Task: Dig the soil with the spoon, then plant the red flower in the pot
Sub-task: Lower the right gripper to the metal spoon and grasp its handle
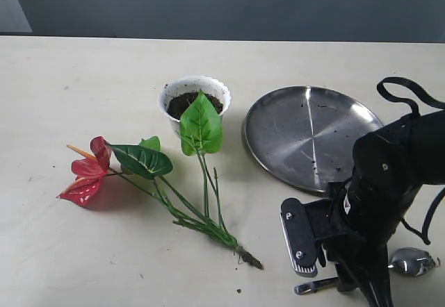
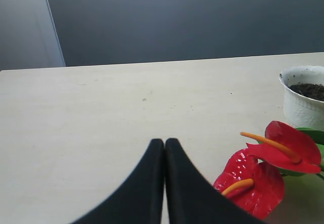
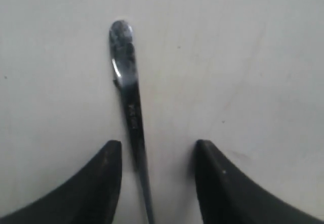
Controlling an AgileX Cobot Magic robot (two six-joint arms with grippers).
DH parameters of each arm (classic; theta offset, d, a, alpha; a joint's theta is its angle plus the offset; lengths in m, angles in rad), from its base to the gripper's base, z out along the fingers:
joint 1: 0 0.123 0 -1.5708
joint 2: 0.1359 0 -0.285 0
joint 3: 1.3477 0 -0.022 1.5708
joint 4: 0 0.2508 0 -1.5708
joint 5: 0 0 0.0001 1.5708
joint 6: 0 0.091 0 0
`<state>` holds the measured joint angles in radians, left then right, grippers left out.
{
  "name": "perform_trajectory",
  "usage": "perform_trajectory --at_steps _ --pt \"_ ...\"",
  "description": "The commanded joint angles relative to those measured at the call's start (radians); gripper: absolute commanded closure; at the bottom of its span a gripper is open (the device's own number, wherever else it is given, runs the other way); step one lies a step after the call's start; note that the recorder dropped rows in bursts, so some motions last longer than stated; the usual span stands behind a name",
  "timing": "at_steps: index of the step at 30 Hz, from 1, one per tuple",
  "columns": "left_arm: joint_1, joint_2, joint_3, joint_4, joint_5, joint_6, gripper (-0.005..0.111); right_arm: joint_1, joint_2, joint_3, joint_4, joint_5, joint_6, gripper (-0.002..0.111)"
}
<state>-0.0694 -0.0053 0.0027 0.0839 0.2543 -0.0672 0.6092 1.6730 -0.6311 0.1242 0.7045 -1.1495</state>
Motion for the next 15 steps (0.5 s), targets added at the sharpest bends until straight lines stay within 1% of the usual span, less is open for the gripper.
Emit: perform_trajectory --at_steps 1,4,6,11,13,15 --pt "-0.004 0.005 -0.003 0.0 -0.015 -0.001 0.105 0.002 0.018 0.008 -0.022 -0.008 -0.003 0.082" --pt "-0.004 0.005 -0.003 0.0 -0.015 -0.001 0.105 0.002 0.018 0.008 -0.037 -0.008 -0.003 0.096" --pt "-0.004 0.005 -0.003 0.0 -0.015 -0.001 0.105 0.002 0.018 0.008 -0.053 -0.008 -0.003 0.1" --pt "-0.004 0.005 -0.003 0.0 -0.015 -0.001 0.105 0.003 0.018 0.006 -0.079 -0.008 -0.009 0.103" --pt "-0.004 0.005 -0.003 0.0 -0.015 -0.001 0.105 0.003 0.014 -0.004 -0.074 0.004 -0.009 0.109" --pt "-0.004 0.005 -0.003 0.0 -0.015 -0.001 0.105 0.003 0.005 -0.033 -0.061 0.042 -0.007 0.109"
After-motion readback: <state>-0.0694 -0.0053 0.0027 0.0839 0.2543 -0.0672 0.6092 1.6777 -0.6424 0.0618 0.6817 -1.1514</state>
